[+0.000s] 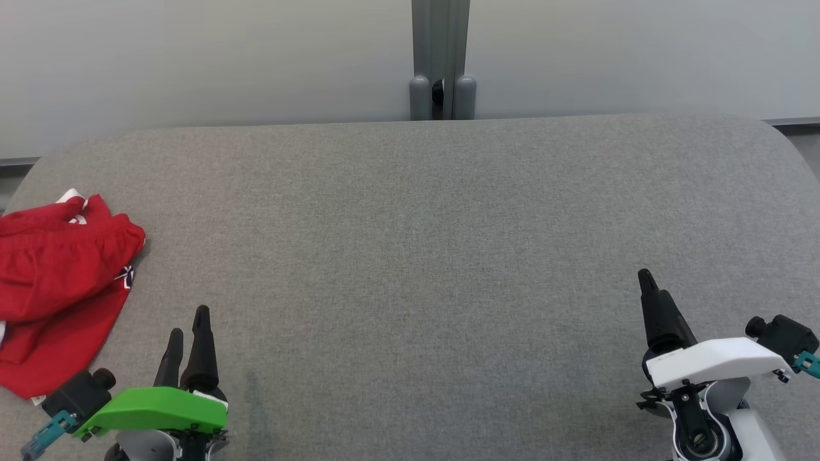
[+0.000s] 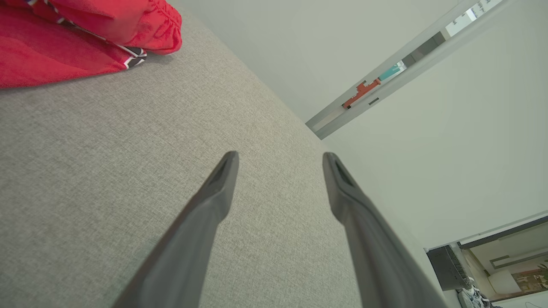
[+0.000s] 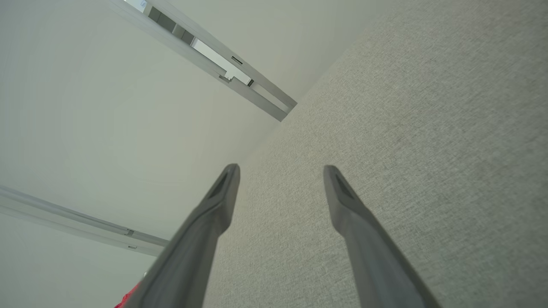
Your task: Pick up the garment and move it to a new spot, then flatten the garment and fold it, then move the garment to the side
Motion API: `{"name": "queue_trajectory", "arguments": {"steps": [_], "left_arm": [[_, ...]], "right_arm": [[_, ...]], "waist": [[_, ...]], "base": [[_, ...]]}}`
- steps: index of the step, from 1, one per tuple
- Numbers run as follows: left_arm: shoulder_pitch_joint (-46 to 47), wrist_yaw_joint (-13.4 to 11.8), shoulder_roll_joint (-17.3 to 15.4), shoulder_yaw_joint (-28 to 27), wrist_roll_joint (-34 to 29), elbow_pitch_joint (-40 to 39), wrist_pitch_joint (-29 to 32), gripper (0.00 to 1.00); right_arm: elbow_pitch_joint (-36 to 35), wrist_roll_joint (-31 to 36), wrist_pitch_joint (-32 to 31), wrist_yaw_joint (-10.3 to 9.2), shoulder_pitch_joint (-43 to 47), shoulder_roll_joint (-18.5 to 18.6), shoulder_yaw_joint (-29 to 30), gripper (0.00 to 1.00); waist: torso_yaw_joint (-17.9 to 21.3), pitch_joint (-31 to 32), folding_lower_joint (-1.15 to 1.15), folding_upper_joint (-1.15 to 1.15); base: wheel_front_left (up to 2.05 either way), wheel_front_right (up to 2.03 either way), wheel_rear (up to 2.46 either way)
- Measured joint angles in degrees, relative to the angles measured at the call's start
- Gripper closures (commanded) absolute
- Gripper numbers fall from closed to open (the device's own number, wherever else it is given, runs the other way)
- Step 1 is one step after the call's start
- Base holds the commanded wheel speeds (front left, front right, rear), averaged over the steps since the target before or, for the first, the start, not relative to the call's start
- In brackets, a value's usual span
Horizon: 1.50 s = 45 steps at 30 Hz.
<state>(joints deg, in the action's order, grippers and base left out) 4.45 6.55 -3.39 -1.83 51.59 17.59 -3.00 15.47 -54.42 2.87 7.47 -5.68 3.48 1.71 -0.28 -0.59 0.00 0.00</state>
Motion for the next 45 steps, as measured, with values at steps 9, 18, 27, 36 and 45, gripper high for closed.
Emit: {"name": "queue_trajectory", "arguments": {"steps": [9,18,27,36,45], "left_arm": [[0.0,-0.6,-0.4,1.5,-7.6,0.2,-1.7,0.0],[0.0,-1.6,-0.9,2.8,-14.3,0.4,-3.2,0.0],[-0.2,-2.5,-1.3,4.0,-20.3,-0.4,-4.7,0.0],[-1.2,-3.0,-1.5,4.7,-25.6,-0.3,-6.0,0.0],[-1.7,-3.1,-1.6,5.4,-30.7,0.1,-7.2,0.0]], "right_arm": [[0.6,7.8,1.8,0.0,0.0,-0.5,-0.5,0.0],[0.7,15.6,3.3,0.0,-0.2,-0.7,-0.3,0.0],[0.9,23.0,4.8,0.0,-0.1,-0.9,0.6,0.0],[0.5,28.2,6.1,0.0,0.5,-0.9,0.6,0.0],[1.2,33.3,7.3,0.01,0.7,-0.8,0.2,0.0]], "waist": [[-0.1,-0.1,0.0,0.0],[-0.2,-0.1,0.0,0.0],[-0.4,0.0,0.0,0.0],[-0.7,0.0,0.0,0.0],[-0.9,0.0,0.0,0.0]], "base": [[0.0,0.0,0.0],[0.0,0.0,0.0],[0.0,0.0,0.0],[0.0,0.0,0.0],[0.0,0.0,0.0]]}}
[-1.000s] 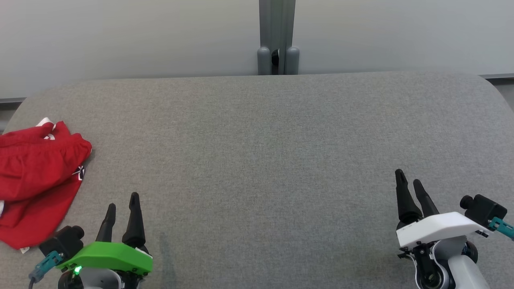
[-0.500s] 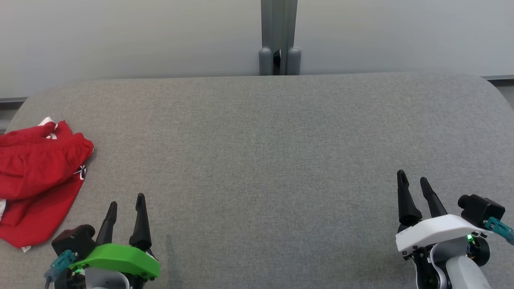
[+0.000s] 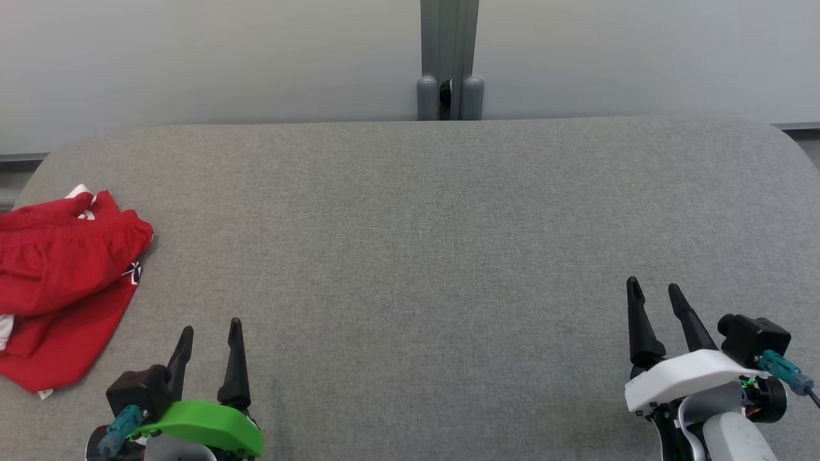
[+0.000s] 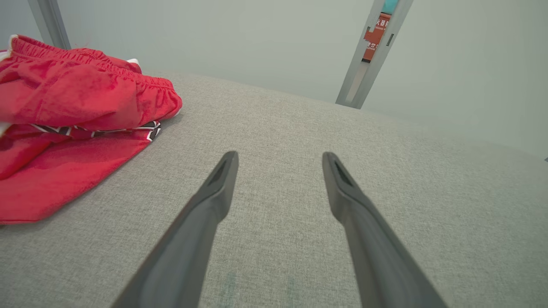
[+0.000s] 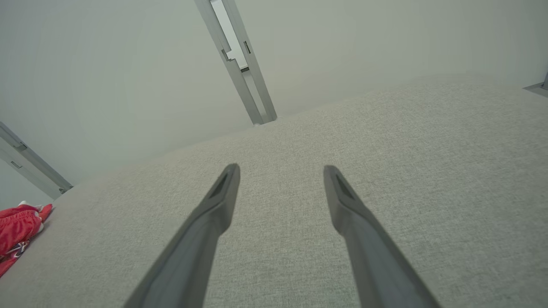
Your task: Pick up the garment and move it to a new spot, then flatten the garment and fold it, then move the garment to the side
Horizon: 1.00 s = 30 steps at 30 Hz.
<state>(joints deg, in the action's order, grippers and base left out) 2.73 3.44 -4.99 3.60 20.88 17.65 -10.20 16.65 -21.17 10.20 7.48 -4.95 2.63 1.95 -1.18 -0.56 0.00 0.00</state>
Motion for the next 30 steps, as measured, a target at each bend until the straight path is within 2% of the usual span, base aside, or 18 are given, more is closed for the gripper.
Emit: {"name": "queue_trajectory", "arguments": {"steps": [11,17,30], "left_arm": [[-0.2,0.0,-0.1,1.0,-6.0,-0.1,-1.5,0.0],[-0.7,-0.9,-0.1,0.9,-8.5,0.1,-2.2,0.0],[-1.0,-0.9,0.0,0.8,-14.5,0.2,-3.5,0.0]], "right_arm": [[-0.4,6.8,1.5,0.0,0.4,0.0,0.7,0.0],[-0.5,8.8,2.1,0.0,0.8,0.1,1.0,0.0],[-0.5,14.5,3.6,0.01,1.3,0.1,1.1,0.0]], "waist": [[-0.2,0.3,0.0,0.0],[-0.1,0.4,0.0,0.0],[-0.6,0.4,0.0,0.0]], "base": [[0.0,0.0,0.0],[0.0,0.0,0.0],[0.0,0.0,0.0]]}}
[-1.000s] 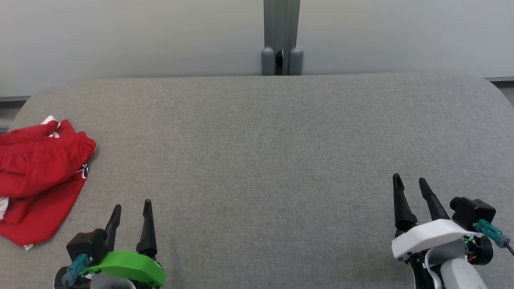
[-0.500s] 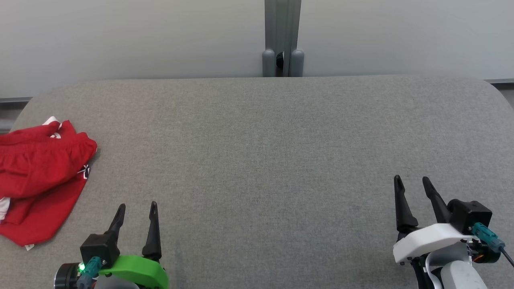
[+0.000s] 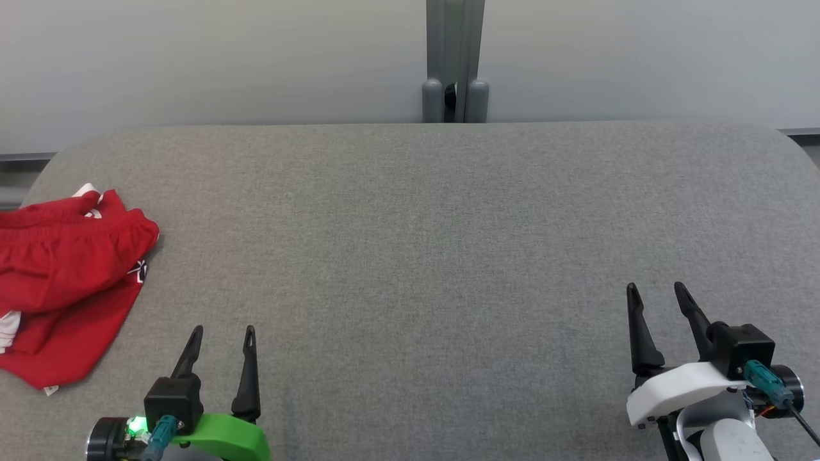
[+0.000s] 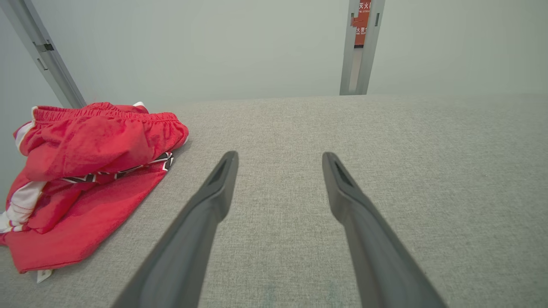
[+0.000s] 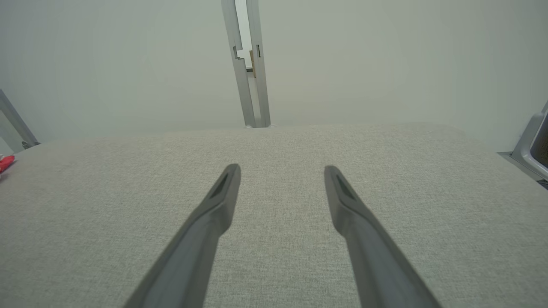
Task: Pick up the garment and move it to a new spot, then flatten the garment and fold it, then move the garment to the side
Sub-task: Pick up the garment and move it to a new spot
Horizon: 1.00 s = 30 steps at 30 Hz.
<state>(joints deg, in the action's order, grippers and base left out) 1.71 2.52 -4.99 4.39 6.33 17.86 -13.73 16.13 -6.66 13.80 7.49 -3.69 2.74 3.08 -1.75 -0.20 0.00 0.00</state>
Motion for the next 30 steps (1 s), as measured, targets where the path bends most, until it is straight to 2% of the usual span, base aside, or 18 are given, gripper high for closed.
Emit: {"name": "queue_trajectory", "arguments": {"steps": [7,14,20,30], "left_arm": [[-0.1,-0.8,0.3,-1.5,-2.5,-0.1,-0.9,0.0],[-0.4,-0.8,0.4,-1.9,-4.5,0.4,-1.4,0.0],[-0.4,-0.9,0.5,-2.6,-4.5,0.5,-1.4,0.0],[-0.6,-1.1,0.8,-4.8,-4.4,0.6,-1.4,0.0]], "right_arm": [[0.1,3.2,0.8,0.0,0.0,0.0,-0.6,0.0],[0.4,4.8,1.3,0.0,0.1,0.1,-1.3,0.0],[0.4,4.3,1.3,0.0,-0.3,0.1,-2.7,0.0],[1.2,4.0,1.3,0.01,-0.8,0.0,-5.9,0.0]], "waist": [[-1.4,-0.4,0.0,0.0],[-5.6,-1.0,0.0,0.0],[-10.8,-1.9,0.0,0.0],[-21.8,-3.1,0.0,0.0]], "base": [[0.0,0.0,0.0],[0.0,0.0,0.0],[0.0,0.0,0.0],[0.0,0.0,0.0]]}}
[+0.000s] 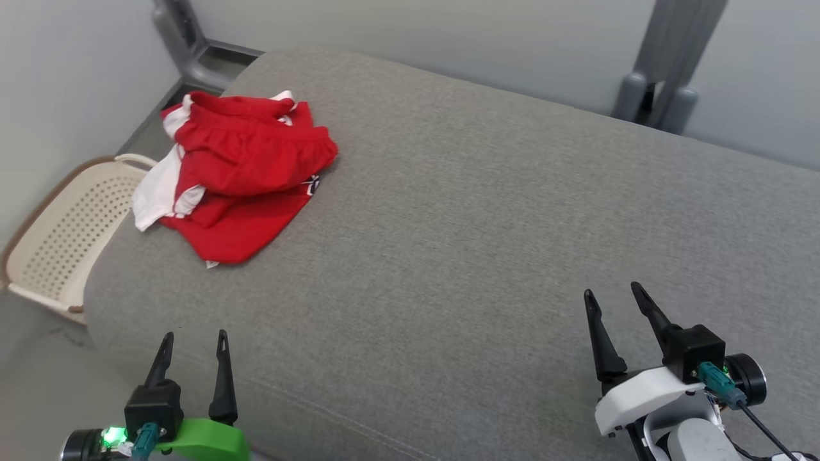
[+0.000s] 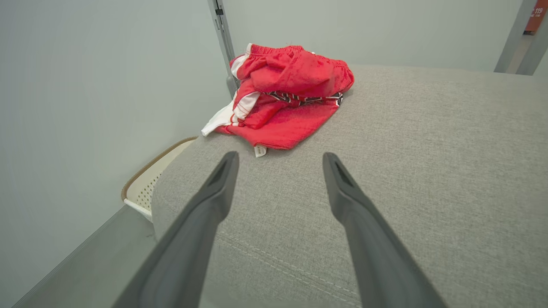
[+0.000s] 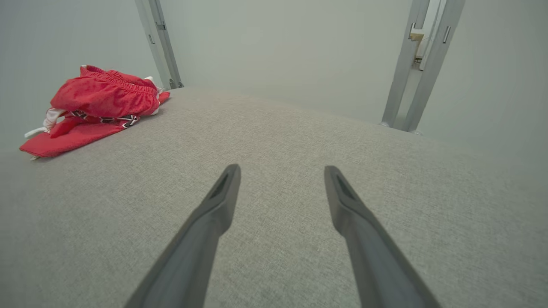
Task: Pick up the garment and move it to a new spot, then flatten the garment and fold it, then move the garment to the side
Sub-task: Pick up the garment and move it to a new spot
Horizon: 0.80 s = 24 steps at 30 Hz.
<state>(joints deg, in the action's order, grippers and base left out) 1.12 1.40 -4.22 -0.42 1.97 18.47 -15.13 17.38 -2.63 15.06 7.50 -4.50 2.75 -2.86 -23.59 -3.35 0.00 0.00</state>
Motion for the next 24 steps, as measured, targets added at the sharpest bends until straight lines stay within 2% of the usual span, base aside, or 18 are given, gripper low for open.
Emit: {"name": "queue_trajectory", "arguments": {"steps": [6,9,18,20,24], "left_arm": [[-2.0,-1.6,0.5,-2.7,0.8,-2.0,0.0,0.0],[-3.4,-2.5,0.8,-3.9,1.4,-3.2,0.0,0.0],[-4.8,-3.4,1.2,-4.4,1.7,-4.7,0.0,0.0],[-4.7,-3.4,1.3,-4.5,3.9,-4.0,0.0,0.0],[-3.4,-1.9,1.3,-3.6,5.3,-1.9,0.0,0.0]], "right_arm": [[2.4,0.6,0.0,0.01,-3.6,-0.1,-5.1,0.0],[3.7,0.8,0.0,0.01,-5.4,0.0,-7.3,0.0],[5.3,0.6,0.0,0.01,-7.3,0.2,-9.6,0.0],[5.2,0.5,0.0,0.01,-7.3,0.7,-10.0,0.0],[4.6,0.3,0.0,0.01,-6.9,1.7,-9.9,0.0]], "waist": [[-5.5,-1.1,0.0,0.0],[-7.0,-2.2,0.0,0.0],[-8.7,-4.7,0.0,0.0],[-8.7,-4.9,0.0,0.0],[-8.6,-5.6,0.0,0.0]], "base": [[0.0,0.0,0.0],[0.0,0.0,0.0],[-0.07,-0.07,-0.07],[0.0,0.0,0.0],[0.0,0.0,0.0]]}}
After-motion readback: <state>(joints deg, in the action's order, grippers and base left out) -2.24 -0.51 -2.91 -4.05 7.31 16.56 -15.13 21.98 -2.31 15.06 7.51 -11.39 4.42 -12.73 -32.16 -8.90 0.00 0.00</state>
